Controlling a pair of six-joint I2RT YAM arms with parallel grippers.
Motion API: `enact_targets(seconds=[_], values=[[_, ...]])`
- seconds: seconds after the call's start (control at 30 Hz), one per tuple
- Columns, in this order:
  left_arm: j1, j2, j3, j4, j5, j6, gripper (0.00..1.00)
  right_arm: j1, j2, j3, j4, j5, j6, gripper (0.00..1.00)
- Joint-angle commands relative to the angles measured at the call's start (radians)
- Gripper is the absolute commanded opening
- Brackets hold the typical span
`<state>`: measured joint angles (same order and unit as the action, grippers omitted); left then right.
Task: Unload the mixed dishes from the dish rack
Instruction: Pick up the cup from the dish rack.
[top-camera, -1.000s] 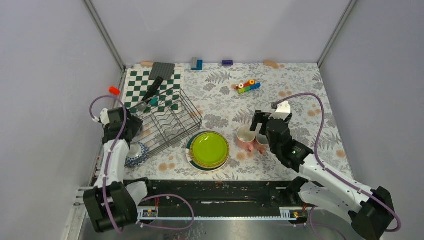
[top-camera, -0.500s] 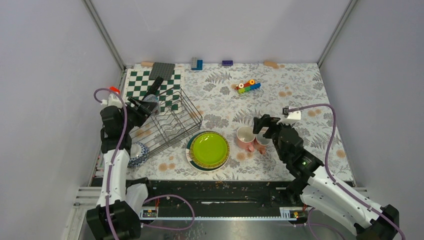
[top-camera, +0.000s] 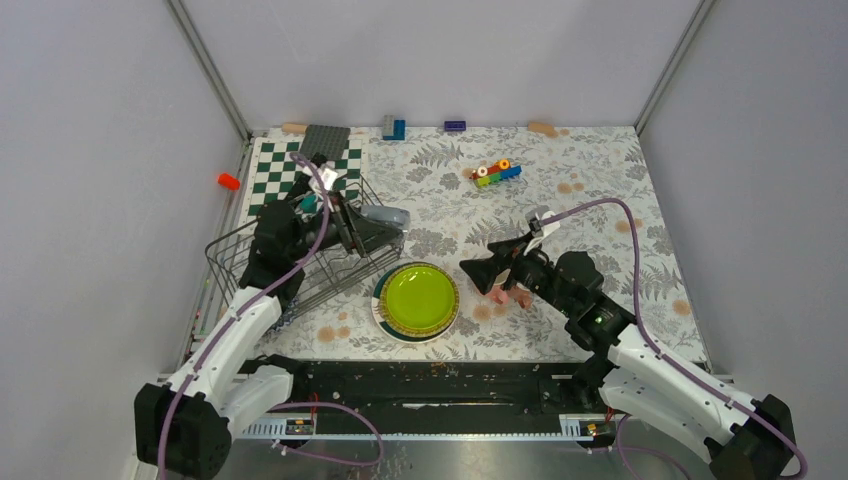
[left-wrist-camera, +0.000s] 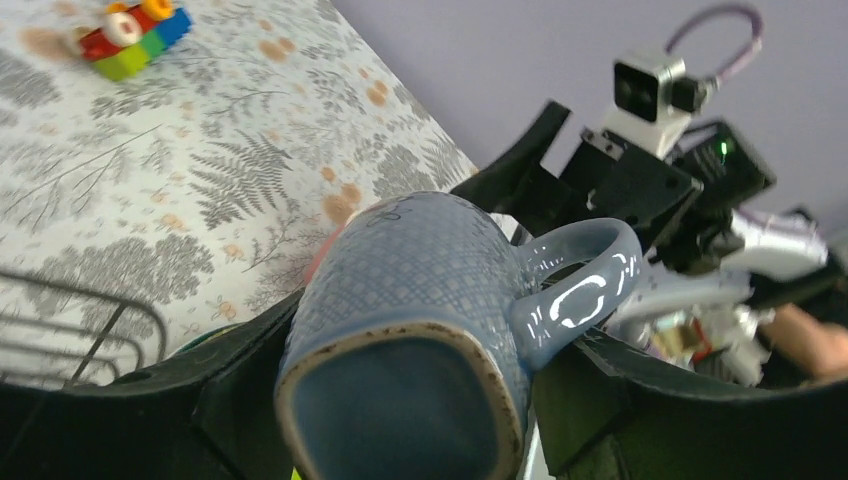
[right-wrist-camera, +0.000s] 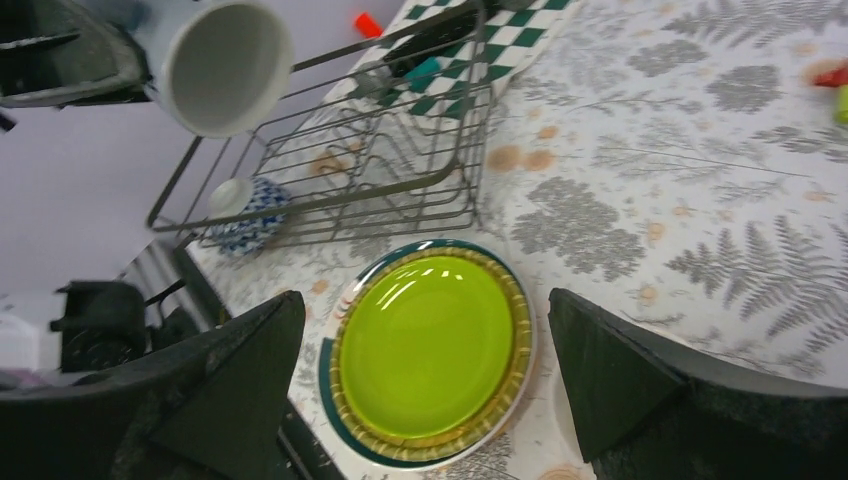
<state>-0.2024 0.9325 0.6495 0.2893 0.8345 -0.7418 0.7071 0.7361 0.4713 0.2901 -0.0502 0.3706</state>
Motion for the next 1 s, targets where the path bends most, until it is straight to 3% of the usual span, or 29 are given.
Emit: enact_targets(seconds=[0.0,0.1,0.2,0.37,0.53,0.63,0.77,0.87,0.97], values=[[-0.116,0.030,0.128,0.001,0.042,0.327,0.00,-0.004,0.015,0.058,0.064,-0.215,0.026,0.99],[-0.166,0.051,0.161,-0.021,0.109,0.500,0.00,-0.003,0.017,0.070,0.066,-0.286,0.047,0.99],[-0.214,0.064,0.211,-0.093,0.051,0.575,0.00,-0.003,0.008,0.065,0.113,-0.376,0.040,0.99],[-0.250,0.129,0.287,-0.193,-0.066,0.379,0.00,-0.004,-0.035,0.079,0.133,-0.406,-0.072,0.93],[-0.269,0.157,0.237,-0.128,-0.089,0.250,0.00,-0.002,-0.044,0.149,0.085,-0.319,-0.160,0.89],[-0.289,0.155,0.195,-0.059,-0.064,0.273,0.00,-0.003,-0.013,0.229,-0.010,-0.233,-0.027,0.84],[-0.337,0.113,0.135,0.020,-0.183,0.499,0.00,-0.002,0.044,0.318,-0.213,-0.155,0.224,0.84],[-0.370,0.090,0.081,0.170,-0.306,0.658,0.00,-0.002,0.067,0.313,-0.218,-0.201,0.343,0.85],[-0.372,0.089,0.082,0.267,-0.319,0.754,0.00,-0.002,0.082,0.312,-0.219,-0.213,0.437,0.85]])
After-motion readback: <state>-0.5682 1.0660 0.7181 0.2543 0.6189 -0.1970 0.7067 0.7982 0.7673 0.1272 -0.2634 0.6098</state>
